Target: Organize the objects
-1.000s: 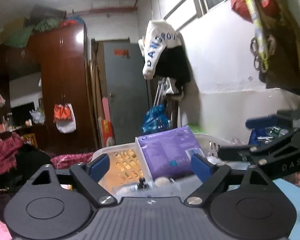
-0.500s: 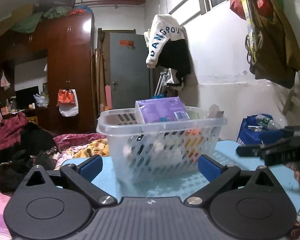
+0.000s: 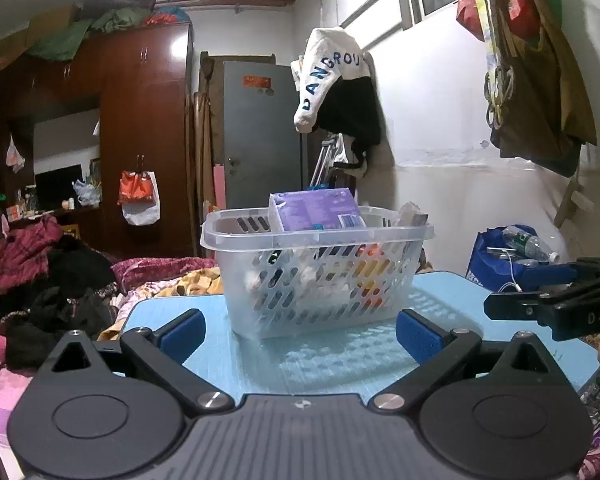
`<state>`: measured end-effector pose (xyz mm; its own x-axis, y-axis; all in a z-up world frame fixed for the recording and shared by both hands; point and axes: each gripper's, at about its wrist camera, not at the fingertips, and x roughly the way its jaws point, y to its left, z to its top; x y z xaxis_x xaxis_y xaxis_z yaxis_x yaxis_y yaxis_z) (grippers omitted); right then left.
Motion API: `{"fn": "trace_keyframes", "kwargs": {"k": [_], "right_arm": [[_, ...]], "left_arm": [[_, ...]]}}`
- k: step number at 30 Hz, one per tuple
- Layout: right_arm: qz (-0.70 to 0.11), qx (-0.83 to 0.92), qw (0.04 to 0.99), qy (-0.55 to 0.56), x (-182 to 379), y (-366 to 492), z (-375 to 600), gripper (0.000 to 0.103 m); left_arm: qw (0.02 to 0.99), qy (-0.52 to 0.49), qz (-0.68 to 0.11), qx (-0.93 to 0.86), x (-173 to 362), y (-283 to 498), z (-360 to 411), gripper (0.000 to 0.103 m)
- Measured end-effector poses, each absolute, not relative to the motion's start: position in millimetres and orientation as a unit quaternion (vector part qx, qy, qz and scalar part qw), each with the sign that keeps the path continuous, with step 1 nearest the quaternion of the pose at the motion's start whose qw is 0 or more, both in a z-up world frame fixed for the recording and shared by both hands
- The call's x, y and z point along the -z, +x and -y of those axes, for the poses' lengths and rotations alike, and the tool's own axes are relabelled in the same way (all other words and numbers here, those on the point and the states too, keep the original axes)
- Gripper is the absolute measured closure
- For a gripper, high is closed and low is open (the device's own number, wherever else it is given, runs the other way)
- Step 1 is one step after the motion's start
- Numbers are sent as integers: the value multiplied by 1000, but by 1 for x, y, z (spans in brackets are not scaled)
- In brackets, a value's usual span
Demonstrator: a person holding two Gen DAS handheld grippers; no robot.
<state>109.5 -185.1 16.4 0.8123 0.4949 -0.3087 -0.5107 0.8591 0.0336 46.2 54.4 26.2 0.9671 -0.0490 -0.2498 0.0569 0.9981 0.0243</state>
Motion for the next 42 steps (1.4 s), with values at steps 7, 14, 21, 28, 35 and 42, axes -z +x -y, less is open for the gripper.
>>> {"fn": "trace_keyframes", "kwargs": {"k": [7,14,21,28,35,42], "right_arm": [[-155,-262,953,-6,-17,107,191,0],[-154,-266,951,8,-18,104,195,0],[-151,-268,951,5,-19,102,194,0],[-151,-270,951,10,-18,102,194,0],[-147,-274,950,9,-20,100,195,0],[-147,-275,950,10,-19,100,196,0]], "left_arm": [[992,10,-127,22,-27,45,-56,1],[991,8,-129,23,-29,44,-55,1],[991,7,-132,21,-30,44,-54,1],[991,3,-133,22,-30,44,-54,1],[991,4,-133,24,-30,44,-51,1],[991,2,-134,23,-30,44,-51,1]]}}
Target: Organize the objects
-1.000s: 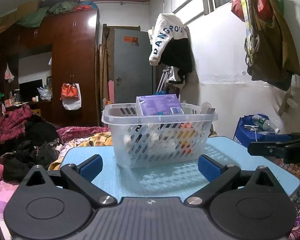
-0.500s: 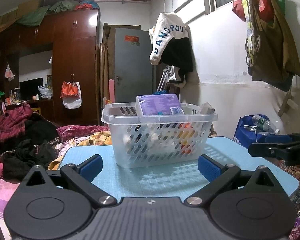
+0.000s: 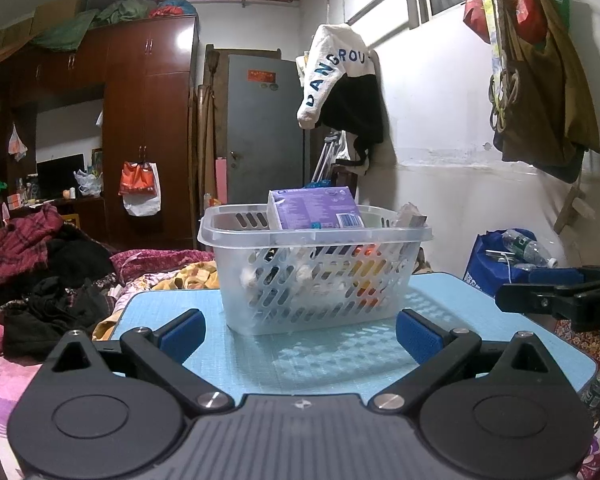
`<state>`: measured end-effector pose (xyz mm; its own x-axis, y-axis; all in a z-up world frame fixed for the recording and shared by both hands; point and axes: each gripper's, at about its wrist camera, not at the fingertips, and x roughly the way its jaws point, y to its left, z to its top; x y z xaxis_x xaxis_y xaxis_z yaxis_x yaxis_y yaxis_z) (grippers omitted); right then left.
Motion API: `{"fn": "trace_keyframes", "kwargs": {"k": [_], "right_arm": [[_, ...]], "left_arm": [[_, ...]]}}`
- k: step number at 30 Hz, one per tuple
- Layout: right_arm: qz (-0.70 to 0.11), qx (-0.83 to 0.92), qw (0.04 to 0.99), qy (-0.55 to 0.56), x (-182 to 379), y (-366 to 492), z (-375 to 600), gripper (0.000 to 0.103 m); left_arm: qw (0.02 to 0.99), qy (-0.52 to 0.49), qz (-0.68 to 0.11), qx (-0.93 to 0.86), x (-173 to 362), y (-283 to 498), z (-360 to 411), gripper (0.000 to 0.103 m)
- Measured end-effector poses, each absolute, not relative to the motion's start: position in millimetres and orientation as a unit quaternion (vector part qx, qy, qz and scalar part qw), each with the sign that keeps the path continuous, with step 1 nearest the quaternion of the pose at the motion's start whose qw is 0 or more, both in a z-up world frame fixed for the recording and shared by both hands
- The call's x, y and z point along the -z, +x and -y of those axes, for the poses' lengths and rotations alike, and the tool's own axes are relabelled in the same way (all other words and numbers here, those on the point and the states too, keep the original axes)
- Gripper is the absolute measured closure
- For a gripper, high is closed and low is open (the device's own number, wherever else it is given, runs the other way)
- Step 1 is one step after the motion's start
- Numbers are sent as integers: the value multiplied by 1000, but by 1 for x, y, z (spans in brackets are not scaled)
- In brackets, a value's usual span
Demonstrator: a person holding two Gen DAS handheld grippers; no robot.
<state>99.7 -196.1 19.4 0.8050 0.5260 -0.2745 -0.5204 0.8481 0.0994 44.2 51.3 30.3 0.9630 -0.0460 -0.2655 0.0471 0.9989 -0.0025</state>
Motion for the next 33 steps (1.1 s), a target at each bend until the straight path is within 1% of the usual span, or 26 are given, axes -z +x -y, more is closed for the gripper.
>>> {"fn": "trace_keyframes", "kwargs": {"k": [33], "right_arm": [[-146,-276,950,11,-21,98,197,0]], "left_arm": [[990,2,-136,27,-27,47,-49,1]]}}
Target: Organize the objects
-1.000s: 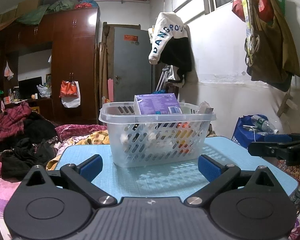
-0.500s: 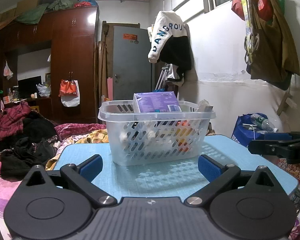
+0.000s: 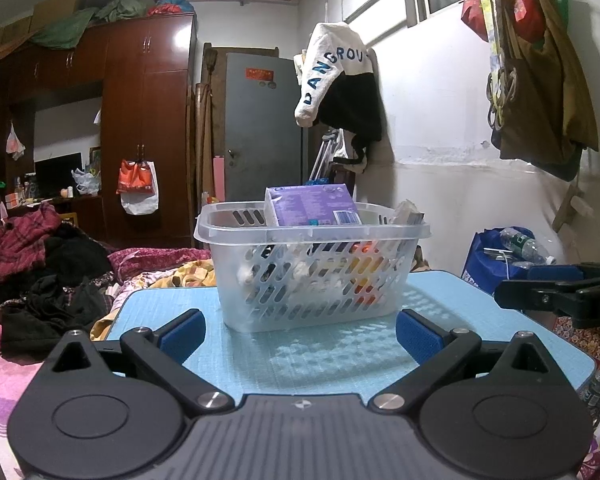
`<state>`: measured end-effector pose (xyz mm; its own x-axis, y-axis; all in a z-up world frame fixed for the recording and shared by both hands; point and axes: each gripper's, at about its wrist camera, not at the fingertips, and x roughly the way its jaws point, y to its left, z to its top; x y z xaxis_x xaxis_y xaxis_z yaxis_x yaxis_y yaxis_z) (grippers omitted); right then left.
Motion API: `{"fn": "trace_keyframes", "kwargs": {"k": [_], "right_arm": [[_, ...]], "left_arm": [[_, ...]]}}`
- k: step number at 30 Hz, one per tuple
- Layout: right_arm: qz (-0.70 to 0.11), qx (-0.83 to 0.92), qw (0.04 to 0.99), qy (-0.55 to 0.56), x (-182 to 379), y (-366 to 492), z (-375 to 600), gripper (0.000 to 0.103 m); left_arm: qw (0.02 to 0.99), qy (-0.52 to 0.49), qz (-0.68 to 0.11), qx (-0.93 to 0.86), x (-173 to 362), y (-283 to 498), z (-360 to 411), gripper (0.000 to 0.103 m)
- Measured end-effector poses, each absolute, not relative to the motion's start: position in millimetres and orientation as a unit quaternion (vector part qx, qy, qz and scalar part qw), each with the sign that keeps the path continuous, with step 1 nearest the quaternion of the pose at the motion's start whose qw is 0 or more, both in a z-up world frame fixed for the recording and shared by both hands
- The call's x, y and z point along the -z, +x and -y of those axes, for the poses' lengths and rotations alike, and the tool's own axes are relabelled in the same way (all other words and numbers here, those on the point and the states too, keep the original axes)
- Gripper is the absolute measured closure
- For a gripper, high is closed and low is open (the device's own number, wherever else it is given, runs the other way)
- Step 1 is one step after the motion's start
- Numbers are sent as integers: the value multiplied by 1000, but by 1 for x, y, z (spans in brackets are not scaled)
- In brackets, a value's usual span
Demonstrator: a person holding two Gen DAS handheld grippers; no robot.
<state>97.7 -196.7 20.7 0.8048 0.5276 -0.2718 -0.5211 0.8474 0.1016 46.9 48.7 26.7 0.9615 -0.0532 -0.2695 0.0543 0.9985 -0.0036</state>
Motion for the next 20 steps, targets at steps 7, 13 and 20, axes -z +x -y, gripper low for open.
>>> {"fn": "trace_keyframes", "kwargs": {"k": [7,13,20], "right_arm": [[-148,-276,950,10,-21,98,197,0],[-148,-276,950,9,-21,98,196,0],[-148,-276,950,8,-21,98,197,0]], "left_arm": [[991,2,-131,28,-28,46,-48,1],[992,4,-123,27,-28,45,-48,1],[994,5,-110,22,-31,41,-49,1]]}}
